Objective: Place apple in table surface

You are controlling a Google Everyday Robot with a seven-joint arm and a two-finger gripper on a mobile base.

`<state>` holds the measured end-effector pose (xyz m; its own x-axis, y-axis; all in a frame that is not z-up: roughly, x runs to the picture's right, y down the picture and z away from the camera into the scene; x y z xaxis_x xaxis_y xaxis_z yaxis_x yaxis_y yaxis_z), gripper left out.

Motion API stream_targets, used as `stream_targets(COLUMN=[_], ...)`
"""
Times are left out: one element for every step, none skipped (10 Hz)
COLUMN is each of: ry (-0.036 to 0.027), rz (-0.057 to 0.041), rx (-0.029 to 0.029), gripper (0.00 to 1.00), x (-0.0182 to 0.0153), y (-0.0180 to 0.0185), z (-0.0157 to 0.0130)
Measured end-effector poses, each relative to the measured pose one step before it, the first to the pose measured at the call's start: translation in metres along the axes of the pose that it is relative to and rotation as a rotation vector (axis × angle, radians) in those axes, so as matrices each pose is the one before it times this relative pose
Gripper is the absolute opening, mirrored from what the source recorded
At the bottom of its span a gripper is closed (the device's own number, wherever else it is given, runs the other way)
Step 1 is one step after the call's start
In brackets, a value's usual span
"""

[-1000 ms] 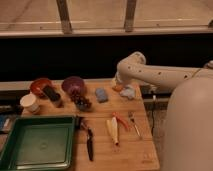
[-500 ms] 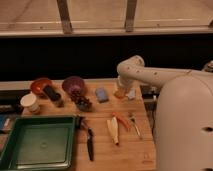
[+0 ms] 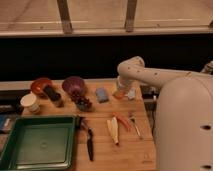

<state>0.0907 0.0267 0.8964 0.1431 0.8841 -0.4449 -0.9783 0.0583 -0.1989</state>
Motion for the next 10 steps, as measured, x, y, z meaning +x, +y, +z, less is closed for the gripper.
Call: stream_targets(ry=[0.00495,0.00833,0.00943,0.00980,0.00797,0.01708,0.00432,-0.00090,0.00014,0.00042], rz=[0.00242,0.00018,-0.00164,0.00099,0.00249,0.01149,0.00542,0.00580,0.00249,0.00333], rx=[-0.03661,-0.03321,-0.01350,-0.01102,-0.00001,0.00249,-0.00286,-0.00333,-0.00091,-0.00203], gripper=[0.18,0.18,0.18,0.18,0.18,0.18,0.18,0.18,0.18,0.20], x=[-0.00053,-0.00065,0.00022,0.00091,0.00146,0.00510,0.00246,0.00235,0.00107,0.00100], y=[0.00490,0.00809,0.00464,0.00383,-0.00015,-0.00379,-0.00107,-0.00194,-0.00102,-0.00103], z=[0.00862,0.01092,0.00840,0.00827,0.00296,0.00743,0.00607,0.00442,0.00037,0.00020])
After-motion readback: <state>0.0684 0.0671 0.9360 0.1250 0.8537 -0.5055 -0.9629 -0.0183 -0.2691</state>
